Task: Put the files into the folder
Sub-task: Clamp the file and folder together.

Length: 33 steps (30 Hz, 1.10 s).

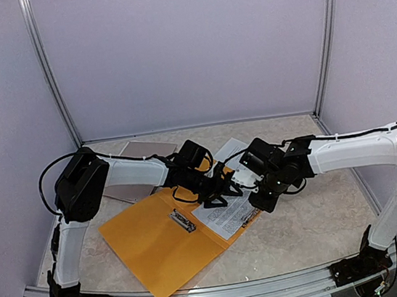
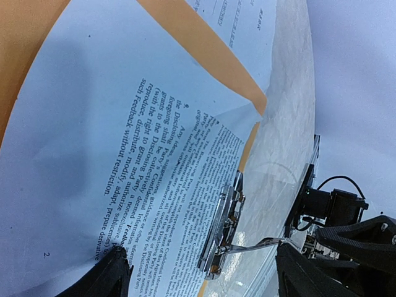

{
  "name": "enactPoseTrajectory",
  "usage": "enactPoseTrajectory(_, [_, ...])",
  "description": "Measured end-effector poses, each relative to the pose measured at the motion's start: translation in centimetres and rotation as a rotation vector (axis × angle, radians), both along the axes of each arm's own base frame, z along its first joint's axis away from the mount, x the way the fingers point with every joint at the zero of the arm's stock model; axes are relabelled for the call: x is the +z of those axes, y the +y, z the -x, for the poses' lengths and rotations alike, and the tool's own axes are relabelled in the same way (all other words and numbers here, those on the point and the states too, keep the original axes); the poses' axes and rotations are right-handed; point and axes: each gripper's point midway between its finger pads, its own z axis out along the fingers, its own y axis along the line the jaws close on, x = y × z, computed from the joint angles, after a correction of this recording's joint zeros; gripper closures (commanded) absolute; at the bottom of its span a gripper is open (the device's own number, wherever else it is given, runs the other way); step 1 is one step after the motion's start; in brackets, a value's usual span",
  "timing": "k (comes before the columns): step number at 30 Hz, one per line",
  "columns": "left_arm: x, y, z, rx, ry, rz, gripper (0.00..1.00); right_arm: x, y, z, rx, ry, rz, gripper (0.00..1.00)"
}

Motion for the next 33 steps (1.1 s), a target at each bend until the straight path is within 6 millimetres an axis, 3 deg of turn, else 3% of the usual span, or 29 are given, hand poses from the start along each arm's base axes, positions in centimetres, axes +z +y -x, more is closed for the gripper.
enactPoseTrajectory(16, [0.0,0.0,-0.1,0.002,-0.003,-0.002,0.22,-0.9,0.1,-0.2,-0.006,0.028,-0.02,0.82])
enactPoseTrajectory(33, [0.0,0.1,0.0,0.002,-0.003,-0.005,0.22,-1.9,-0.6,-0.6,-0.025,0.04,-0.01,0.84])
